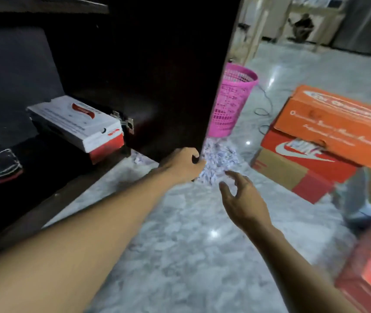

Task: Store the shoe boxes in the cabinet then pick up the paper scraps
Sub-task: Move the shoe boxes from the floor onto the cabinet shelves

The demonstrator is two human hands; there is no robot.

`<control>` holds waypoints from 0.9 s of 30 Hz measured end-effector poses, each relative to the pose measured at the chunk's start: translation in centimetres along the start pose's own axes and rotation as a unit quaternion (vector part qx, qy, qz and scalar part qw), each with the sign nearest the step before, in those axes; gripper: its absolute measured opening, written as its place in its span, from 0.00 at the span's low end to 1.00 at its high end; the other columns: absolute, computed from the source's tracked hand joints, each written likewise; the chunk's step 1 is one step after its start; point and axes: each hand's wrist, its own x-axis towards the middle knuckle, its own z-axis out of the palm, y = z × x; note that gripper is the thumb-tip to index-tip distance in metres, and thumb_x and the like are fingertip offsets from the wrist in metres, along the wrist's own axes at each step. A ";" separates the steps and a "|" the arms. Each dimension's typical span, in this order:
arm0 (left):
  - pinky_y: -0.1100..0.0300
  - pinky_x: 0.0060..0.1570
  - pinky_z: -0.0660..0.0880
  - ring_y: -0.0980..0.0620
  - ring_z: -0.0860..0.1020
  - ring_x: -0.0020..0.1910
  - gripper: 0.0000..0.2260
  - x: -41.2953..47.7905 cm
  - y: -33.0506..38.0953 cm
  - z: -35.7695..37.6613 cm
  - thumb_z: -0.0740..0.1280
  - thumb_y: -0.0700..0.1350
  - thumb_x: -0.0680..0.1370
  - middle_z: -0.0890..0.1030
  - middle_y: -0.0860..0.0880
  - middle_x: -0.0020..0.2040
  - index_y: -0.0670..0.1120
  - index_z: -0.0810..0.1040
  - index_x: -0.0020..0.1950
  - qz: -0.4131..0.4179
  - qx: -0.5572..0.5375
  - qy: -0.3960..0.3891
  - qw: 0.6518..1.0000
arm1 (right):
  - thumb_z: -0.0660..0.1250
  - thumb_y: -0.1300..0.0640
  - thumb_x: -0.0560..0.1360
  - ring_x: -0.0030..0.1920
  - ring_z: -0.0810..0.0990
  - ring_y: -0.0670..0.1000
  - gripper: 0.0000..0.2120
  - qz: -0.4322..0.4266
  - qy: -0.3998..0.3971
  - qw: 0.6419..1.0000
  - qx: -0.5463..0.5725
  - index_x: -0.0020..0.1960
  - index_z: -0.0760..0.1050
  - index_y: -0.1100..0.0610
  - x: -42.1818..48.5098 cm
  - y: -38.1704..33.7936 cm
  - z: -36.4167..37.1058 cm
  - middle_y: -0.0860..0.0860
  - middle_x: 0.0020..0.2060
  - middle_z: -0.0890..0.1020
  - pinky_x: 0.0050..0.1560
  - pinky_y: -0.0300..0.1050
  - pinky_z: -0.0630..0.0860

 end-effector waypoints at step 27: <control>0.69 0.53 0.72 0.55 0.76 0.58 0.12 -9.4 26.2 33.8 0.61 0.43 0.82 0.77 0.55 0.58 0.58 0.69 0.61 0.135 -0.140 -0.407 0.893 | 0.65 0.47 0.74 0.72 0.68 0.60 0.29 0.448 0.231 0.845 0.178 0.73 0.63 0.48 -15.3 36.6 -12.8 0.57 0.71 0.70 0.70 0.62 0.67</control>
